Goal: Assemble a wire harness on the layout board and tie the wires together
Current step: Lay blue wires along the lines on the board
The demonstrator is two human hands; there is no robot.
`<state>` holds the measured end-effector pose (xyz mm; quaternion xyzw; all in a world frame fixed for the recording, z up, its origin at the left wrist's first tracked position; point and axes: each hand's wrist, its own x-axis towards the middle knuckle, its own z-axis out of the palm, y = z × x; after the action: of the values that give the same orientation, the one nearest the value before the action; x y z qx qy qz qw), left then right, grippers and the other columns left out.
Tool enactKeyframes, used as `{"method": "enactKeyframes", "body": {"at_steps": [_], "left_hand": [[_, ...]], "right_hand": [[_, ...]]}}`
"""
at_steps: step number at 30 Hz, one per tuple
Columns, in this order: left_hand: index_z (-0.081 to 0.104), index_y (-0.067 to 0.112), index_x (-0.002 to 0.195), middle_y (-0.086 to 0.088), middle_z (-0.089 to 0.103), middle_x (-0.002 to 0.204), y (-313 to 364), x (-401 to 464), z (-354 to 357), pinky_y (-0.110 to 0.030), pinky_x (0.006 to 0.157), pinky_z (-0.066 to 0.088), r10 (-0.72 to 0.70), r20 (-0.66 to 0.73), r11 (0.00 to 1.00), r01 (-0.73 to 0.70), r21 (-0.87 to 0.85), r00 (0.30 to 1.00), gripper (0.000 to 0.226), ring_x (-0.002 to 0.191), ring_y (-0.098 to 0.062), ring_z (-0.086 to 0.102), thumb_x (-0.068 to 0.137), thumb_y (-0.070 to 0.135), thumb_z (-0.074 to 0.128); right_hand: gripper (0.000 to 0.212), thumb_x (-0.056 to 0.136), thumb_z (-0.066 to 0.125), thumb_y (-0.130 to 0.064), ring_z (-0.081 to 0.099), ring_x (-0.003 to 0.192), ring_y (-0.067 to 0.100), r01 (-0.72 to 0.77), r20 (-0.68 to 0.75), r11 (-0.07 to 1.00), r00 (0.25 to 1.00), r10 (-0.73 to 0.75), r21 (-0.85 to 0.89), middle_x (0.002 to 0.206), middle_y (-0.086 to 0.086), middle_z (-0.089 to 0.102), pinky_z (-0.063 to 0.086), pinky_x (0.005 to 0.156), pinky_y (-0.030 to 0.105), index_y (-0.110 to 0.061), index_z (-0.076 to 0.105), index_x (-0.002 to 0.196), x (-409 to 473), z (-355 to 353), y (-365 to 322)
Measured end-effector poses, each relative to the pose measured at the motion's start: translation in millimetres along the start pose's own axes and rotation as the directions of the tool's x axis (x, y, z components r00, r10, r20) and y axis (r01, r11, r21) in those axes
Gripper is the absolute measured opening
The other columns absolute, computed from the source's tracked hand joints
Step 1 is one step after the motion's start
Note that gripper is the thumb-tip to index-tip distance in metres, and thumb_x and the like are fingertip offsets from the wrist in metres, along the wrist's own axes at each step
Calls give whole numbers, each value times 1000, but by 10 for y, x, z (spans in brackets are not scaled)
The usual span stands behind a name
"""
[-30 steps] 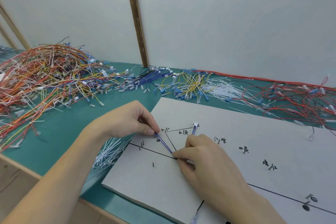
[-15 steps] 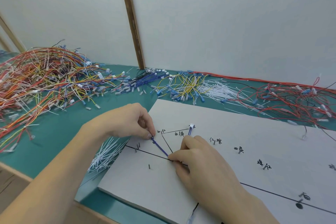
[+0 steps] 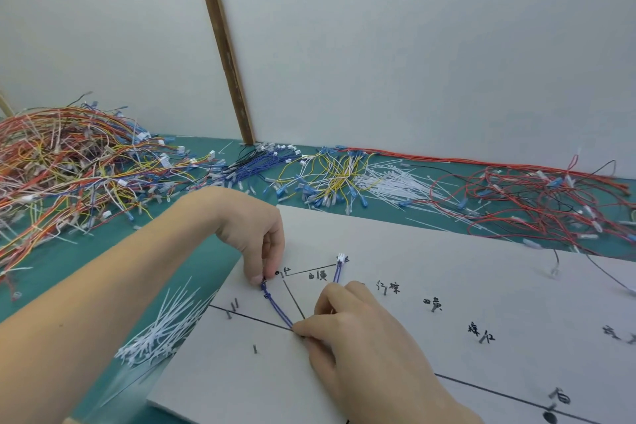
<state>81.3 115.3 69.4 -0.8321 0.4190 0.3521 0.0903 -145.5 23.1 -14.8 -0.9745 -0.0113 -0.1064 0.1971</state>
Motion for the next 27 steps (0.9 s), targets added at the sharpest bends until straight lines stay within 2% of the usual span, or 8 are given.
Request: {"method": "enactKeyframes", "body": {"at_steps": [3,6,10,13,16,19,23,27], "left_hand": [[81,22,92,13,69,69,1,28,-21,-15,60,40,0,33,1000,-1,16,999,18,63,-4,57,77,18,89],[79,27,88,9,65,74,-26,-20,-94,-14,56,38,15,30,999,-16,30,999,18,63,-7,54,75,21,90],[75,29,82,19,66,65,-20,89,-318,-21,61,43,-1,-199,1000,5,23,980,12,59,-3,56,80,23,85],[77,27,82,20,61,56,76,420,-494,-17,52,40,-21,-536,996,-26,-81,844,5,53,3,53,84,23,79],[80,21,90,12,65,72,236,860,-576,-21,62,46,-62,-723,979,-98,-177,688,8,73,-10,64,88,17,73],[78,15,91,-3,72,90,408,1297,-579,-33,79,56,-139,-780,957,-120,-265,611,10,90,-24,69,92,18,68],[63,6,75,-21,71,87,507,1649,-566,-39,75,56,-333,-767,915,-10,-404,548,30,86,-37,68,86,33,72],[76,6,86,-14,75,91,465,1796,-600,-41,81,61,-414,-720,849,-48,-526,557,22,88,-30,72,83,28,77]], "right_hand": [[34,105,41,-29,35,117,16,0,27,1000,1000,0,-5,116,-11,44,34,79,26,-34,64,129,21,-19,-28],[31,98,51,-25,49,112,18,33,-89,996,995,-40,-81,109,-10,53,41,73,25,-35,73,117,49,-61,-67],[32,102,48,-26,39,120,19,-1,-32,999,1000,0,-49,118,-8,49,39,80,28,-32,67,128,65,-27,-80],[20,76,76,-37,58,94,10,-42,-70,991,997,33,-125,90,-14,59,44,61,17,-44,79,95,69,-58,-111],[25,39,88,-45,59,62,5,-92,-95,993,992,84,-74,62,-18,54,38,39,12,-44,75,61,64,30,-99],[28,34,86,-46,57,56,5,-69,-135,996,989,60,-62,59,-16,52,39,39,11,-39,72,57,60,34,-75],[30,45,80,-61,51,55,-5,-122,-198,985,975,96,-125,59,-18,50,38,54,-1,-37,65,54,88,51,-9],[47,38,89,-43,48,44,-6,-173,-190,985,967,171,5,49,-13,47,37,54,1,-23,46,44,154,222,37]]}}
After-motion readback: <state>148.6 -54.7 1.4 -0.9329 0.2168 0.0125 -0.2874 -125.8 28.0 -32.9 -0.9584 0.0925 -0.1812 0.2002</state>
